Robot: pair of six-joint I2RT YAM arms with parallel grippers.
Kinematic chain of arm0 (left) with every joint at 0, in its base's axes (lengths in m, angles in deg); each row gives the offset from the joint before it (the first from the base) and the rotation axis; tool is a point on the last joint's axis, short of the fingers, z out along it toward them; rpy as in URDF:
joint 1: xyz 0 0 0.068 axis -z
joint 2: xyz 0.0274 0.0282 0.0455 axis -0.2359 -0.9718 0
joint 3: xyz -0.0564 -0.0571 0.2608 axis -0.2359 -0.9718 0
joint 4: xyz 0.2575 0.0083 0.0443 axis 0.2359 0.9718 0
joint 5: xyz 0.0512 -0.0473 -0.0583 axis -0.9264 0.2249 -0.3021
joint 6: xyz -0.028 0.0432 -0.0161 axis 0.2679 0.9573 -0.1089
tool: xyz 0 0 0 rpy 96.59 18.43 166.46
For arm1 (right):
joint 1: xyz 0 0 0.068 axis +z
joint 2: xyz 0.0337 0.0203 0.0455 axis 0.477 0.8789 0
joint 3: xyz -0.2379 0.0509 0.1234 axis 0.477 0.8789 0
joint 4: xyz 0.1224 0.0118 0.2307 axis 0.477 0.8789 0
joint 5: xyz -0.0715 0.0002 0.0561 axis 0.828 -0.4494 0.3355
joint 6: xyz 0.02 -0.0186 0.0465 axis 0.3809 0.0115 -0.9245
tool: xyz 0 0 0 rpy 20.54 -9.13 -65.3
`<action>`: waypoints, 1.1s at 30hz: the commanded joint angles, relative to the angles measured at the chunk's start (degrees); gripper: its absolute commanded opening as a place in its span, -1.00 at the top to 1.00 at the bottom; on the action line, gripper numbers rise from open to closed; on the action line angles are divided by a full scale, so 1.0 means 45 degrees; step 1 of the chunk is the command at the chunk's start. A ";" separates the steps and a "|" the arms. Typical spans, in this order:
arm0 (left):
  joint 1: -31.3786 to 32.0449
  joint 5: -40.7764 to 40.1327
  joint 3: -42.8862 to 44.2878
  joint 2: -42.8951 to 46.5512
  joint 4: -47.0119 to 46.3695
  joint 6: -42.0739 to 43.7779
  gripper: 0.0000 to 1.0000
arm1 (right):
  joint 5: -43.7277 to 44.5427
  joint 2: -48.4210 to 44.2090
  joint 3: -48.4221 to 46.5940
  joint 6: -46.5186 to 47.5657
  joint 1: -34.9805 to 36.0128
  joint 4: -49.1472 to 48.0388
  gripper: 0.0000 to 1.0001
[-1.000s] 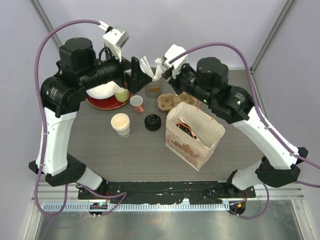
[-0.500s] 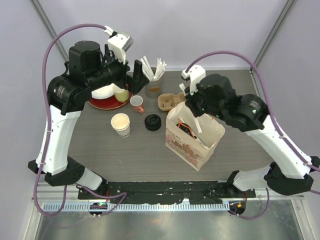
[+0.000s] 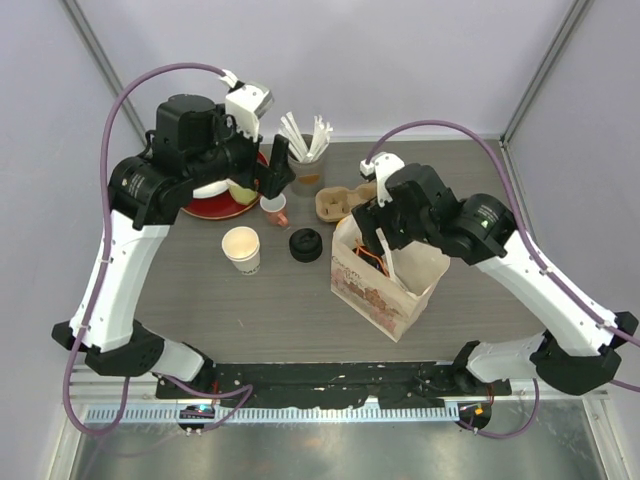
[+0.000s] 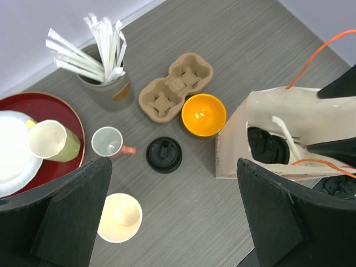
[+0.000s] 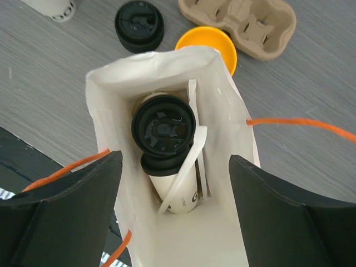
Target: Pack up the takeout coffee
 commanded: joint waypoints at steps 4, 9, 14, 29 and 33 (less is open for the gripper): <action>-0.0034 -0.1137 -0.0971 0.0724 -0.0735 0.0176 -1.00 | 0.0066 -0.0946 -0.1371 0.0341 0.0001 -0.1337 -0.70; -0.0190 -0.1763 -0.2121 0.1212 -0.0910 0.0176 -0.99 | 0.0692 -0.0324 -0.2464 0.0751 -0.0076 -0.1668 -0.75; -0.0657 -0.1920 -0.2923 0.1914 -0.0989 0.0001 -0.99 | 0.0674 0.1707 -0.6114 0.1395 -0.1187 -0.2193 -0.78; -0.2922 -0.4049 -0.7568 0.4981 -0.1730 0.0684 -1.00 | -0.2507 0.3781 -0.7548 0.0423 -1.0852 -0.4188 -0.80; -0.3412 -0.4186 -0.8976 0.5743 -0.2257 0.0685 -1.00 | -0.1757 0.2262 -0.3306 0.0164 -1.3044 -0.5668 -0.74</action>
